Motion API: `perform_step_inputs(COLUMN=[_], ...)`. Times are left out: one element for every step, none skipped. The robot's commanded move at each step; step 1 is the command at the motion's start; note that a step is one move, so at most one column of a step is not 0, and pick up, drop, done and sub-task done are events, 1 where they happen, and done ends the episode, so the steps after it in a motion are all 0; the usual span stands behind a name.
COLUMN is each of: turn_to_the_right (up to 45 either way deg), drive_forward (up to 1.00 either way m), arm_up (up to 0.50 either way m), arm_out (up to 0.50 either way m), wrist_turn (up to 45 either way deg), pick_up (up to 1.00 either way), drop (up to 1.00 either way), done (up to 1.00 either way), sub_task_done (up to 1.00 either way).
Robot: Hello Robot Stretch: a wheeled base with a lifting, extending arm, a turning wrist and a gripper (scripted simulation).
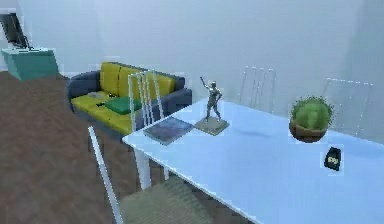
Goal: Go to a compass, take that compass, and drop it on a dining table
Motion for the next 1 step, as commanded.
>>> perform_step_inputs(turn_to_the_right=[-45.0], drive_forward=[0.00], arm_up=[0.00], arm_out=[0.00], wrist_turn=[0.0], pick_up=[0.00], drop=[0.00], done=[0.00], sub_task_done=[0.00])
